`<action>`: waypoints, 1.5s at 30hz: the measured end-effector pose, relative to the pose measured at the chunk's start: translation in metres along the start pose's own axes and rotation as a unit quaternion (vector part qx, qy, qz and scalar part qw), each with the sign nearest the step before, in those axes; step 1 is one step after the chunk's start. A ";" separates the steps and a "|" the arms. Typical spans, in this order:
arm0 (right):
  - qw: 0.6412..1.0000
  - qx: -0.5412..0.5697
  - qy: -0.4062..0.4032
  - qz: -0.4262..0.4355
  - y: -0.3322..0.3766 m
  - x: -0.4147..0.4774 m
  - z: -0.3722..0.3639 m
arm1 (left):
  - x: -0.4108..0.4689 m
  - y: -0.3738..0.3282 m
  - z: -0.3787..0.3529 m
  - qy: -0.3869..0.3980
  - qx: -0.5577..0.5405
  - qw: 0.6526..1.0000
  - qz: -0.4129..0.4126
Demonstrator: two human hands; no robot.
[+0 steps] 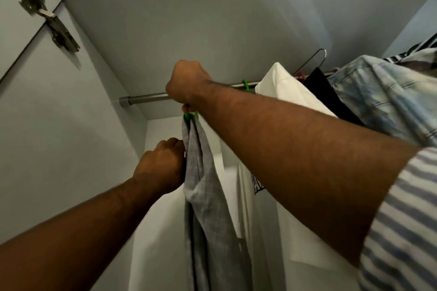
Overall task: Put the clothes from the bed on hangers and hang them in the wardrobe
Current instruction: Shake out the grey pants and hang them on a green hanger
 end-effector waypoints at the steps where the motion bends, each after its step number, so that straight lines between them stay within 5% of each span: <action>1: 1.000 0.004 0.006 -0.003 0.000 0.001 0.000 | -0.001 0.003 0.000 0.003 -0.003 1.000 0.004; 4: 0.998 0.014 -0.035 -0.044 -0.020 -0.003 0.019 | 0.001 0.016 0.003 -0.009 -0.050 0.998 0.048; 7: 0.981 -0.133 -0.097 -0.099 -0.057 -0.012 0.062 | 0.001 0.019 0.018 -0.081 -0.158 0.981 0.073; 11: 0.921 -0.329 0.048 -0.204 -0.112 -0.020 0.074 | 0.001 -0.002 0.031 -0.093 -0.303 0.946 0.062; 15: 0.840 -0.467 0.019 -0.275 -0.126 -0.036 0.097 | 0.009 -0.021 0.032 -0.072 -0.350 0.930 0.085; 19: 0.893 -0.381 0.109 -0.211 -0.127 -0.029 0.090 | 0.019 -0.023 0.030 -0.027 -0.349 0.930 0.116; 26: 0.977 -0.145 0.063 -0.146 -0.094 -0.023 0.075 | 0.009 -0.051 0.014 0.056 -0.401 0.910 0.091; 31: 0.978 -0.176 0.023 -0.111 -0.071 -0.019 0.059 | 0.013 -0.070 -0.001 0.095 -0.452 0.881 0.099; 35: 0.982 -0.141 0.047 -0.120 -0.074 -0.025 0.057 | 0.017 -0.056 -0.006 0.087 -0.404 0.901 0.131; 43: 0.986 0.090 0.059 -0.127 -0.092 -0.023 0.040 | 0.008 -0.023 -0.005 0.042 -0.319 0.937 0.134; 45: 0.993 -0.015 -0.031 -0.112 -0.102 -0.021 0.062 | 0.006 -0.023 -0.003 0.032 -0.327 0.935 0.132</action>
Point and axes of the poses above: each hand's wrist, its own x-axis towards the middle knuckle, its own z-axis out of the back of the hand, y = z × x, the point moved 8 cm from there along x, towards the middle knuckle, and after that the axes turned 7 degrees about y, right-handed, at the moved point
